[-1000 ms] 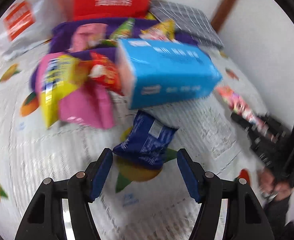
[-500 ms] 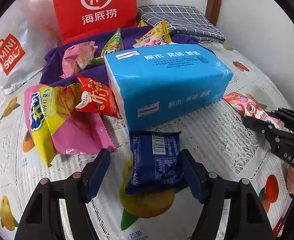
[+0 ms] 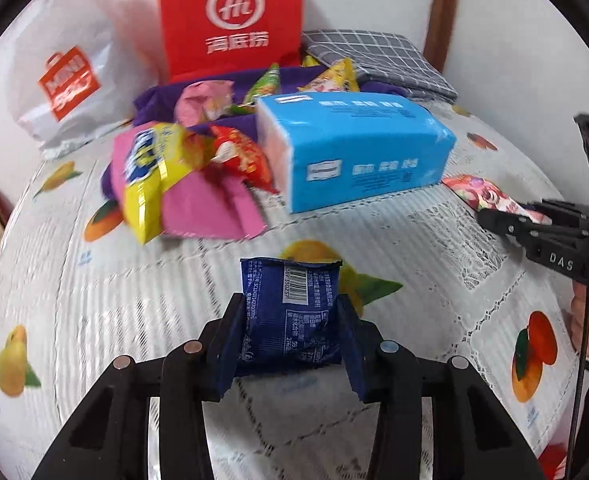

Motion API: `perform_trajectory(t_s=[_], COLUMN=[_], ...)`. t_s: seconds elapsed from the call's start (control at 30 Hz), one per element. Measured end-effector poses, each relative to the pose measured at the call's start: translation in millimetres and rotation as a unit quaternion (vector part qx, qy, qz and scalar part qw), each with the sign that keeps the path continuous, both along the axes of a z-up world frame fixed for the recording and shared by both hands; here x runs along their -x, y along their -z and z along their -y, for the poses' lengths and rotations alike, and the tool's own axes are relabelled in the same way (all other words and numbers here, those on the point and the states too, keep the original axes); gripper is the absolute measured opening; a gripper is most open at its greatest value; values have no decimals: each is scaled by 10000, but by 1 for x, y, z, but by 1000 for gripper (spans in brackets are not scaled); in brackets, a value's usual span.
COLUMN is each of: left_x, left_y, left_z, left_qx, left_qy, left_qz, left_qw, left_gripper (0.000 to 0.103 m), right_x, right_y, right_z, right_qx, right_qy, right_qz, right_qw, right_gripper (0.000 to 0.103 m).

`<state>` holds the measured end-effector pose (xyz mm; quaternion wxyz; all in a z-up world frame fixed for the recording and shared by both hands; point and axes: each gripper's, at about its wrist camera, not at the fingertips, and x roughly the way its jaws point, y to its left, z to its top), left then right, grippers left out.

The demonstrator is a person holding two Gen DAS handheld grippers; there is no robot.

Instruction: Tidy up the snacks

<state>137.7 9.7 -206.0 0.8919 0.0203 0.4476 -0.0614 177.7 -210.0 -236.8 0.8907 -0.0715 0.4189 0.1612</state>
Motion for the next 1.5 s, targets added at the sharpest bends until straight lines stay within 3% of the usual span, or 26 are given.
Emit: perform_trajectory(t_s=[0.47,0.83,1.23,1.5], left_x=[4,23,34,37], left_y=[0,-10,-44,-67], left_z=[-4,-16,-12,-7], left_qx=[141,690,869,1062], left_qy=[-158,-215,-140,-82], left_qz=[-7,-165,-118,-76], left_qw=[9998,9972,9960,9943], left_gripper=[42,41,41,41], right_x=[-1,15,57,72], right_y=[1,-10,-67,-95], right_z=[2,8,7,4], right_qx=[-30,-42,-411,-391], right_qy=[-4,127,215,345], right_qz=[9,325,697,820], right_qw=[10000,9994,9965,9953], right_gripper=[24,23,23,23])
